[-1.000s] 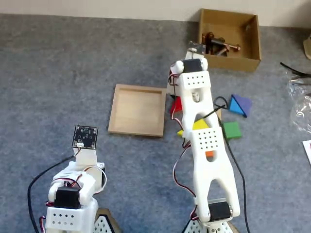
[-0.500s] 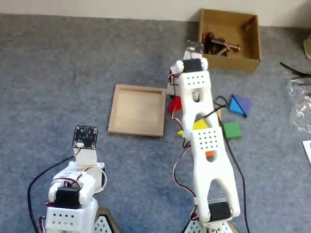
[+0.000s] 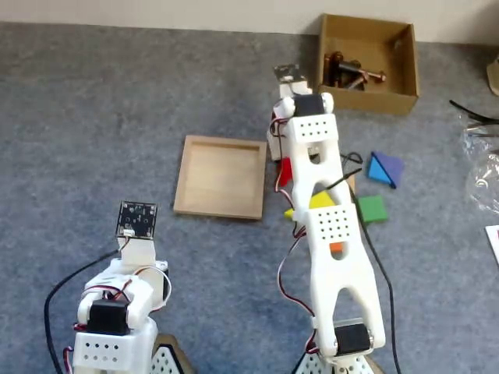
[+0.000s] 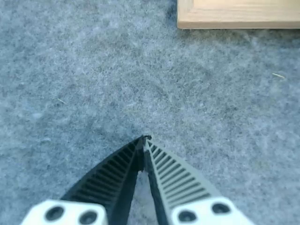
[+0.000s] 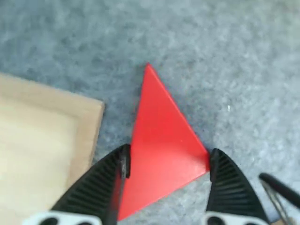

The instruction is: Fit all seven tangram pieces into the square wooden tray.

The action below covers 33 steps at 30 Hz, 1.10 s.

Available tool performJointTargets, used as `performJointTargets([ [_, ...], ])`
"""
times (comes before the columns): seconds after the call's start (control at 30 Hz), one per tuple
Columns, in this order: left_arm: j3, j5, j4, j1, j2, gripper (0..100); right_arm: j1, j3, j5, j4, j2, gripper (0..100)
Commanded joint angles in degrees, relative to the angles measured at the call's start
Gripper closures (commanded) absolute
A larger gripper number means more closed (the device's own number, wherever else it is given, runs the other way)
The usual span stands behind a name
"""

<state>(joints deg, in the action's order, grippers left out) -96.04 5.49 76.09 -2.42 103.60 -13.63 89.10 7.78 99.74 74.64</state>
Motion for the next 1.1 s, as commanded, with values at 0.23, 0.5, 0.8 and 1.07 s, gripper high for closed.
performJointTargets([
  [0.23,-1.1,0.4,-0.2,1.0,0.4,99,0.7,2.9,8.7,1.2,-1.4,84.1],
  [0.5,-1.1,0.4,-0.2,1.0,0.4,99,3.2,2.9,9.2,1.3,-1.8,83.8],
  [0.8,-1.1,0.4,-0.2,1.0,0.4,99,3.8,3.0,9.8,1.4,-1.8,77.6],
  [1.07,-1.1,0.4,-0.2,1.0,0.4,99,3.8,2.9,13.7,1.5,-1.7,76.7],
])
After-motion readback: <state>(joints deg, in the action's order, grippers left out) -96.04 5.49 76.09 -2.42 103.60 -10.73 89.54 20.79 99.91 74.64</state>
